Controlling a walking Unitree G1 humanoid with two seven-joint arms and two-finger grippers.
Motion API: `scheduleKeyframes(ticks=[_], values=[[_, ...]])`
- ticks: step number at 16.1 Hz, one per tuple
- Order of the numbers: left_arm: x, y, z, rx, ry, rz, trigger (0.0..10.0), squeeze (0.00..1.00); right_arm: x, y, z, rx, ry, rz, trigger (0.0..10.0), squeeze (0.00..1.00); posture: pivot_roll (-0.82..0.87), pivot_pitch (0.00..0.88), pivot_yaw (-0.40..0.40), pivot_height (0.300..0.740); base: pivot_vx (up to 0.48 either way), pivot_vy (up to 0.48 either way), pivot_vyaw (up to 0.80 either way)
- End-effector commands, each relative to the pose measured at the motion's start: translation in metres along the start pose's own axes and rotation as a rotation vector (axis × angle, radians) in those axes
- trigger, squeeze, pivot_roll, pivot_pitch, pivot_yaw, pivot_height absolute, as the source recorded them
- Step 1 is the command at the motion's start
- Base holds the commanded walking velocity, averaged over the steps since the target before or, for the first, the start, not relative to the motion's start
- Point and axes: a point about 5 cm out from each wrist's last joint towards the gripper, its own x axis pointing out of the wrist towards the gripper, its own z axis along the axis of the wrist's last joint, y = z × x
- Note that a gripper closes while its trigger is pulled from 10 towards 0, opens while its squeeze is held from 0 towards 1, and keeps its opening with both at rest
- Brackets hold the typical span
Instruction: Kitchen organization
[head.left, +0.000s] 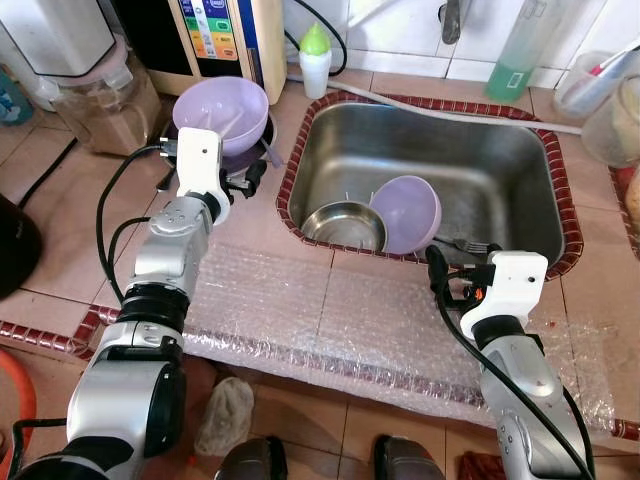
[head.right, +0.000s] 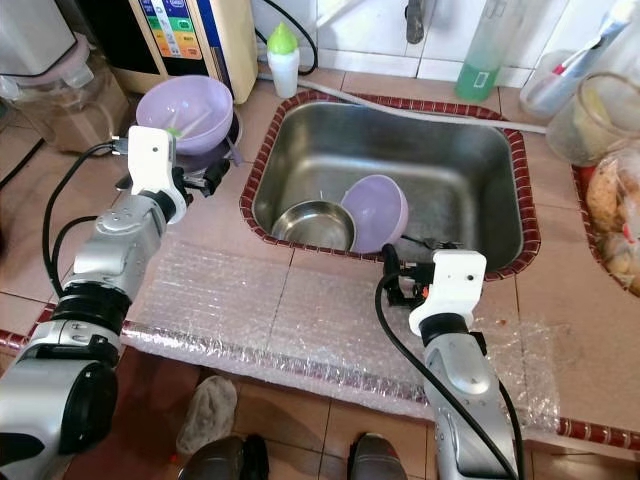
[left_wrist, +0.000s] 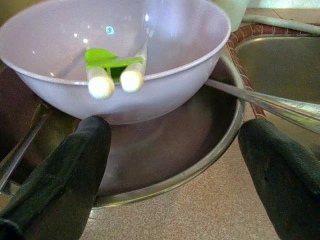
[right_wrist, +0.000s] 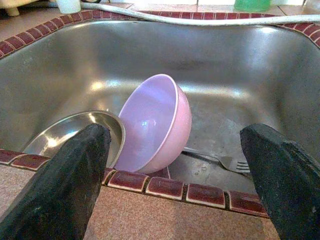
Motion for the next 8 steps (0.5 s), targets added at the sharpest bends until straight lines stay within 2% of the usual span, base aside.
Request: scheduleKeyframes(ticks=[1, 8], values=[[-0.004, 0.006, -0.009, -0.010, 0.044, 0.003, 10.0, 0.00, -0.005, -0.006, -0.021, 0.004, 0.105, -0.031, 10.0, 0.00, -0.16, 0.172, 0.069, 0.740, 0.000, 0.000, 0.00], [-0.019, 0.003, 0.002, -0.006, 0.075, -0.034, 10.0, 0.00, 0.001, -0.004, -0.021, 0.005, 0.097, -0.023, 10.0, 0.00, -0.13, 0.159, 0.069, 0.740, 0.000, 0.000, 0.00]])
